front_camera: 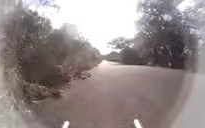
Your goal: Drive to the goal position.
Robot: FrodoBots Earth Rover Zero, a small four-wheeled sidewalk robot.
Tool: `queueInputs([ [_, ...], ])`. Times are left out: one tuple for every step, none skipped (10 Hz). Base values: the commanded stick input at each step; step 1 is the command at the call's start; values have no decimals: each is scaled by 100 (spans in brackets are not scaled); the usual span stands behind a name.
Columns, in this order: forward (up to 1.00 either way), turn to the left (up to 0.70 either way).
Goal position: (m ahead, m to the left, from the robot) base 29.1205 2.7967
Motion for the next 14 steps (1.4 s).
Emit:
queueInputs([
  [70,0],
  [70,-11],
  [70,-19],
  [70,-29],
  [70,-23],
  [70,-17],
  [70,0],
  [70,0],
  [70,0],
  [70,0],
  [70,0],
  [70,0],
  [70,0],
  [70,0],
])
